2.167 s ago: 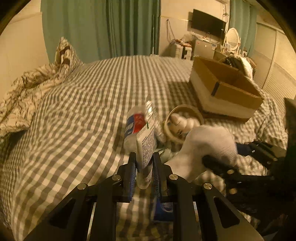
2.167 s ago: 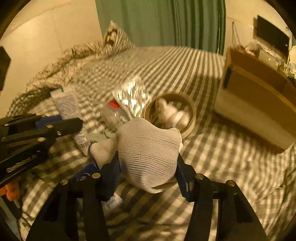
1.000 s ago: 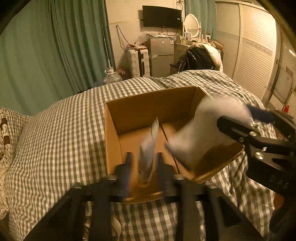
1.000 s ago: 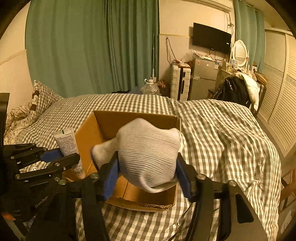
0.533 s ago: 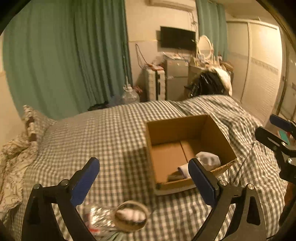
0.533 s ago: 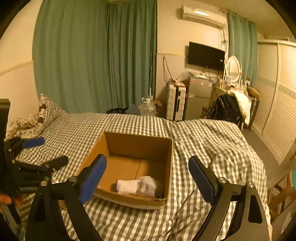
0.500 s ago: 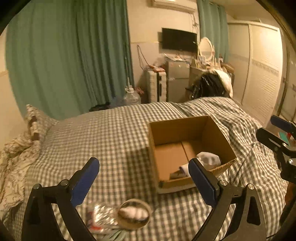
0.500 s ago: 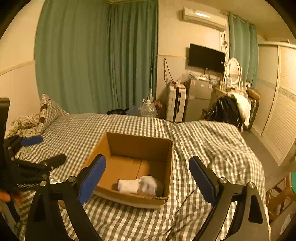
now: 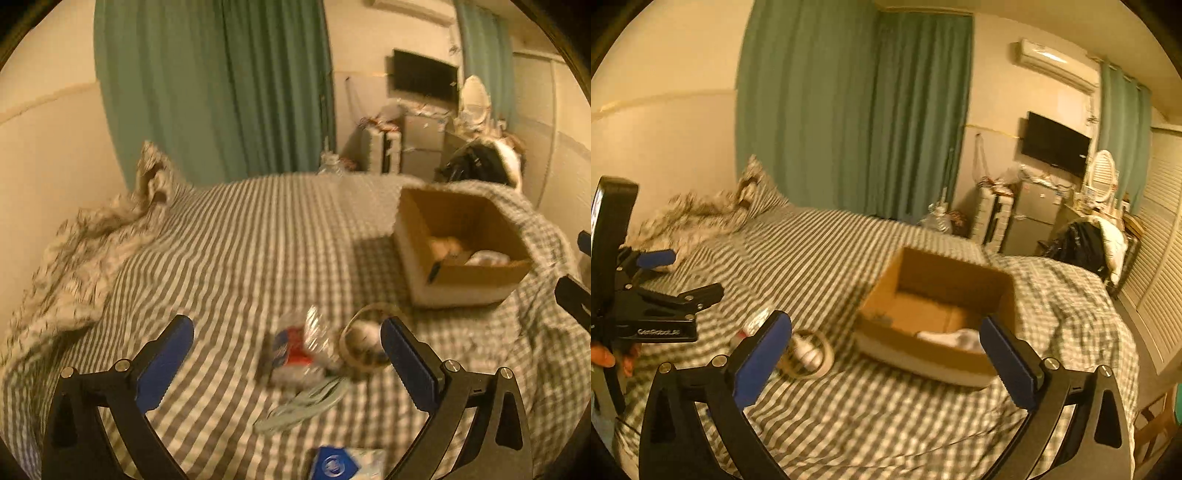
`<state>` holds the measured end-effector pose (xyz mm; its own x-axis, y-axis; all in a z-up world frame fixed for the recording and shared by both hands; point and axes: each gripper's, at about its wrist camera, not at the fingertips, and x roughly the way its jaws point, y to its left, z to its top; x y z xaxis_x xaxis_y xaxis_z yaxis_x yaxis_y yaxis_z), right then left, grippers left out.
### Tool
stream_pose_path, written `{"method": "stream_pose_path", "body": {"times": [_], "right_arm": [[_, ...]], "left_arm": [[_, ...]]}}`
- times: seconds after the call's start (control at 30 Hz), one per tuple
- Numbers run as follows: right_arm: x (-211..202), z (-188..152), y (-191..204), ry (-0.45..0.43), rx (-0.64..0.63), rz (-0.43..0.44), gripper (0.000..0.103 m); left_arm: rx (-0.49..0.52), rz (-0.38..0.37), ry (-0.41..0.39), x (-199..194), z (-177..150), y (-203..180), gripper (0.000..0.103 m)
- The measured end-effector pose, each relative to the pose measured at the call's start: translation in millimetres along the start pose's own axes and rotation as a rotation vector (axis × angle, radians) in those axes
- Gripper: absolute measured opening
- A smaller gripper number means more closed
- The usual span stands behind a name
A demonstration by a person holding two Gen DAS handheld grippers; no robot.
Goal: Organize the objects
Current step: 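Move both grippers back toward the remaining items on the bed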
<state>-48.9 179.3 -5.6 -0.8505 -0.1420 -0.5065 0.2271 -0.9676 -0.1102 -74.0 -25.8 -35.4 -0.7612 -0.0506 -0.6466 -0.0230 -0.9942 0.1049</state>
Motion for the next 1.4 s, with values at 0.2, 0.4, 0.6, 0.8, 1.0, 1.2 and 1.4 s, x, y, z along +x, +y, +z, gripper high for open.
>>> {"method": "stream_pose_path", "body": {"times": [0.2, 0.4, 0.6, 0.8, 1.0, 1.2, 1.4], "right_arm": [[53, -43, 28, 0.123, -0.012, 0.044, 0.102], [100, -73, 37, 0.225, -0.019, 0.08, 0.102], [143, -82, 51, 0.293, -0.03, 0.121, 0.102], [182, -86, 73, 0.341, -0.081, 0.177, 0.102], [201, -80, 77, 0.35, -0.107, 0.197, 0.102], [195, -79, 66, 0.336, -0.057, 0.264, 0.072], [187, -82, 67, 0.334, -0.101, 0.243, 0.054]], "left_arm": [[0.031, 0.041, 0.102, 42, -41, -1, 0.103], [0.041, 0.061, 0.181, 77, -65, -1, 0.103], [0.0, 0.067, 0.223, 93, -69, 12, 0.103], [-0.01, 0.093, 0.238, 103, -67, 20, 0.103], [-0.056, 0.068, 0.254, 109, -66, 30, 0.103], [-0.021, 0.04, 0.266, 113, -66, 21, 0.103], [-0.001, 0.001, 0.278, 121, -63, 11, 0.103]]}}
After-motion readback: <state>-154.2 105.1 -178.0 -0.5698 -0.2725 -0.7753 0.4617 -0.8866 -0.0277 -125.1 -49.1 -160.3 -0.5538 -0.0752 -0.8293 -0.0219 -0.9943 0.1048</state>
